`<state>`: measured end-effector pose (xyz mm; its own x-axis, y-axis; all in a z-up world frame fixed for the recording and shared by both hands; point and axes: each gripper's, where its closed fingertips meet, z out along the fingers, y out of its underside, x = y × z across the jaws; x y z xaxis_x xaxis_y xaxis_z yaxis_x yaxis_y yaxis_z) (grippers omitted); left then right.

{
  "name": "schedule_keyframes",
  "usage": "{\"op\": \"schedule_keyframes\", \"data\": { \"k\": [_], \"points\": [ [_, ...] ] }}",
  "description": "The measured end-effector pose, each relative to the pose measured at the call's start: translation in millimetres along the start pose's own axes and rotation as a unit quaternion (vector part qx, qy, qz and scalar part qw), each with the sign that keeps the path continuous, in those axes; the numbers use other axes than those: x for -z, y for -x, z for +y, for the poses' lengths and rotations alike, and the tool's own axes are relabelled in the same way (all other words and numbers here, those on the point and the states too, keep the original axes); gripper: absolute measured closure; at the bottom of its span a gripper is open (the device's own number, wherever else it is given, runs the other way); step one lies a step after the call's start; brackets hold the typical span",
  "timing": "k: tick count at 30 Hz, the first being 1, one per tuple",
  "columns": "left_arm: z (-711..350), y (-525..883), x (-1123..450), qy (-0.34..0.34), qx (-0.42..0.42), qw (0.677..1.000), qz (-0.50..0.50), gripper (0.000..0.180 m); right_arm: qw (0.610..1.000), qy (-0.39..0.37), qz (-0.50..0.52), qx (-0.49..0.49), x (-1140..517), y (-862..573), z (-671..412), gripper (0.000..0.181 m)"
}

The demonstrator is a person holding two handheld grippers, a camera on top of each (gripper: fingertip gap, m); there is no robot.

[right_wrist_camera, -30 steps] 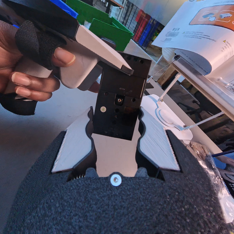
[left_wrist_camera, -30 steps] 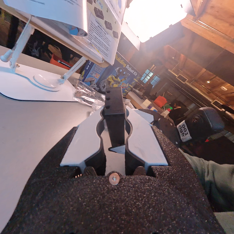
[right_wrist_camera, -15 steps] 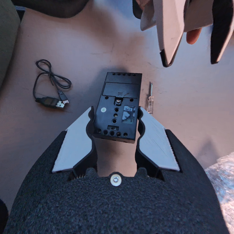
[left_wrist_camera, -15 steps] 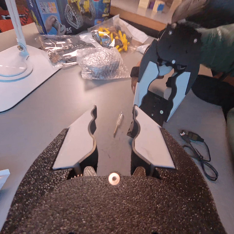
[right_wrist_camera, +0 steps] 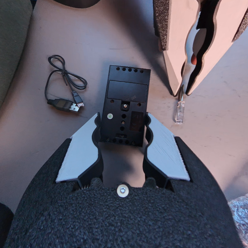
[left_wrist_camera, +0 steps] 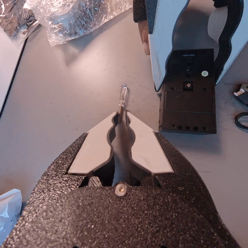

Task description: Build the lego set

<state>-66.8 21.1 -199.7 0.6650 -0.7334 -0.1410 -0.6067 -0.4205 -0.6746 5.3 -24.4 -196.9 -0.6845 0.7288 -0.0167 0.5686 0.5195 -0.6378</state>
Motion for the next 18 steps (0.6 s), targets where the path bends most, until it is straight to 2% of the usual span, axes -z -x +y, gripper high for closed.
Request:
{"op": "schedule_keyframes", "data": {
  "k": [4,6,9,13,15,18],
  "points": [
    [-0.6,-4.3,-1.0,0.005,-0.009,1.0,0.0,0.178,1.0,0.012,-0.004,0.01,1.6,-1.9,2.4,0.116],
    [-3.5,-0.1,-0.7,-0.005,0.012,1.0,-0.009,0.178,1.0,-0.018,0.007,-0.013,10.4,-7.7,-5.6,0.112],
    [-30.0,3.8,14.7,-0.094,0.069,0.993,0.01,0.178,0.989,-0.126,0.05,-0.058,43.8,-20.6,-33.6,0.113],
    [-73.0,-1.9,52.0,-0.244,0.099,0.962,0.066,0.178,0.958,-0.208,0.161,-0.111,83.9,-53.8,-41.6,0.127],
    [-82.0,-7.2,59.9,-0.277,0.096,0.953,0.082,0.178,0.945,-0.256,0.159,-0.126,94.3,-53.9,-51.9,0.135],
    [-86.7,-12.6,59.6,-0.284,0.086,0.951,0.083,0.178,0.936,-0.29,0.151,-0.132,97.4,-54.2,-64.1,0.147]
  ]
}}
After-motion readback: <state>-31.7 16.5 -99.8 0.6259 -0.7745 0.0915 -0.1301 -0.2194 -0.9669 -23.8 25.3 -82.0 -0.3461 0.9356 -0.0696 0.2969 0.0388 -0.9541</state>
